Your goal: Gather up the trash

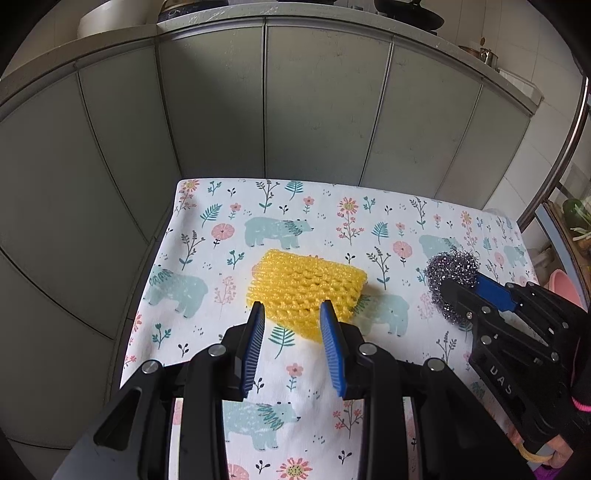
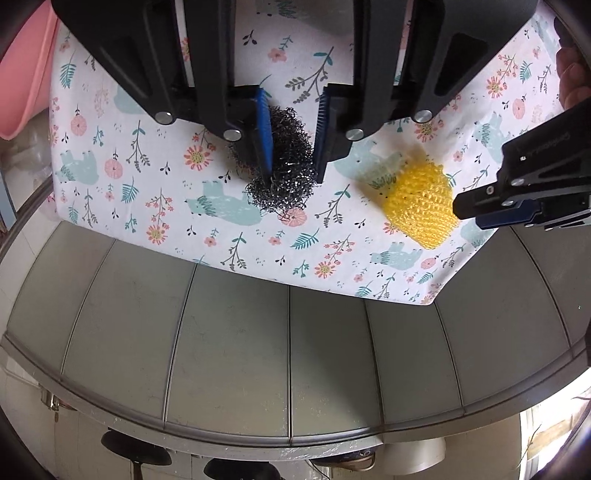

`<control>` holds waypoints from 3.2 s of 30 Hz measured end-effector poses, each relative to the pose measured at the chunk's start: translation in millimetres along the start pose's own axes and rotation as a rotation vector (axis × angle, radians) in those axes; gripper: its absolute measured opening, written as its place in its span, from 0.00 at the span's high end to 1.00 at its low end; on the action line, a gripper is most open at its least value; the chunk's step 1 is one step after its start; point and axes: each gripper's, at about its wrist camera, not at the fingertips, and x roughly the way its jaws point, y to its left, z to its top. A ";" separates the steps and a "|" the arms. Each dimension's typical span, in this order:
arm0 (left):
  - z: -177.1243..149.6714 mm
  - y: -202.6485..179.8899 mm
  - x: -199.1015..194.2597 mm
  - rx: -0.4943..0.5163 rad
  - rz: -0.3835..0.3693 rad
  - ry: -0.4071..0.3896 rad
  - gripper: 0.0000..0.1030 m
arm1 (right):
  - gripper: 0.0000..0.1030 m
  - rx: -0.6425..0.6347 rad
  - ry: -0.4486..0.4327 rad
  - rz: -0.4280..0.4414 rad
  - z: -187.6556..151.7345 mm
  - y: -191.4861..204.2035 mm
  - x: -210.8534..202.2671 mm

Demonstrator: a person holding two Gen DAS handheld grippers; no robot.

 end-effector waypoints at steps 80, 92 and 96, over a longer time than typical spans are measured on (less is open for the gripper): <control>5.0 -46.7 20.5 0.160 0.047 -0.044 0.92 | 0.83 0.234 -0.051 -0.104 -38.4 -66.6 -92.4; 0.8 -69.0 -33.2 0.169 -0.042 -0.118 0.92 | 0.83 0.229 -0.102 -0.168 -41.0 -69.1 -110.5; 0.1 -81.5 -46.1 0.184 -0.072 -0.136 0.93 | 0.83 0.240 -0.113 -0.180 -43.1 -74.5 -116.2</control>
